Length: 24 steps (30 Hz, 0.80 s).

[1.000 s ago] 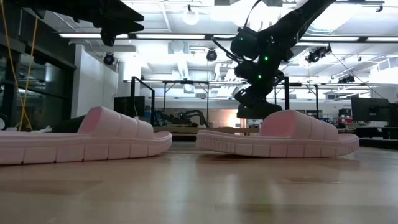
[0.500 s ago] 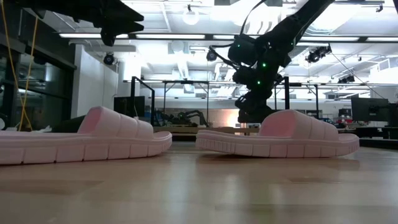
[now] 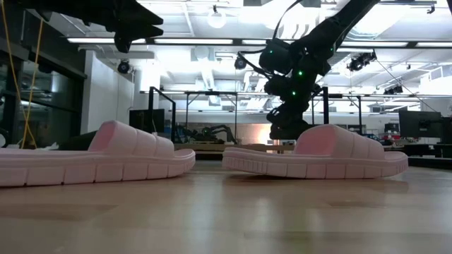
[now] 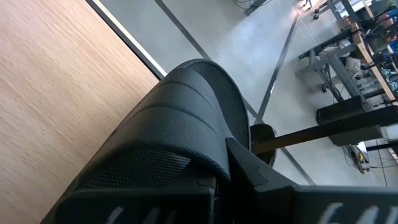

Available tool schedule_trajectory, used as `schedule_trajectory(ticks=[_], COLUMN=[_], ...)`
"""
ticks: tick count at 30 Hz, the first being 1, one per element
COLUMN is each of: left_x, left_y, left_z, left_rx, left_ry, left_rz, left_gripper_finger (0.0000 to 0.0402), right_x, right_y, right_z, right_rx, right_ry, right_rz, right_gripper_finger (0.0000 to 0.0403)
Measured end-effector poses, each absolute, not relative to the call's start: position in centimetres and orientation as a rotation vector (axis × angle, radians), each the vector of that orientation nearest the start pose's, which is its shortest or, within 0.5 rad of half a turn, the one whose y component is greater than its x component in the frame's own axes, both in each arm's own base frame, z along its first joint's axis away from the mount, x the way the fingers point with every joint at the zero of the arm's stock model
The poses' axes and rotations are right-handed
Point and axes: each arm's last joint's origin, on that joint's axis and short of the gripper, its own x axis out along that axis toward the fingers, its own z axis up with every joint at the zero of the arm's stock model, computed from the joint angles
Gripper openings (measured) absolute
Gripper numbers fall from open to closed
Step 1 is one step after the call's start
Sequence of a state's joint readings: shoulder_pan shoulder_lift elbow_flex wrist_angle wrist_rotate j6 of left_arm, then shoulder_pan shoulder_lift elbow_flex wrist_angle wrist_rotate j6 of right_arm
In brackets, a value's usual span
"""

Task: Pick and place slides into the shelf
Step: Put the bottom black slide on the shelf

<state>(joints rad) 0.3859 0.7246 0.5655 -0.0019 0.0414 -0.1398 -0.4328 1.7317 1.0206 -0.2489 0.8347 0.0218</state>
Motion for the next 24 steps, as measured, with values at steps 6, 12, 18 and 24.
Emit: schedule_trajectory(ticks=[6,12,18,24], left_x=[15.7,15.7,15.7,15.7], left_y=[6.3,6.3,6.3,6.3], left_z=[28.3,28.3,28.3,28.3], left_rx=[-0.172,-0.172,-0.174,-0.174], left_ry=[0.134,0.134,0.134,0.134], left_rz=[0.354,0.354,0.354,0.354], left_gripper_finger=[0.0143,0.0143,0.0143,0.0143], right_x=[29.7,29.5,28.9,29.0], right_y=[-16.1,-16.0,-15.8,-15.9], right_z=[17.8,17.3,16.2,16.3], right_rx=[-0.182,-0.18,-0.196,-0.193], right_ry=[0.99,0.986,0.97,0.954], right_rz=[-1.166,-1.164,-1.168,-1.17], right_gripper_finger=[0.0,0.0,0.0,0.0])
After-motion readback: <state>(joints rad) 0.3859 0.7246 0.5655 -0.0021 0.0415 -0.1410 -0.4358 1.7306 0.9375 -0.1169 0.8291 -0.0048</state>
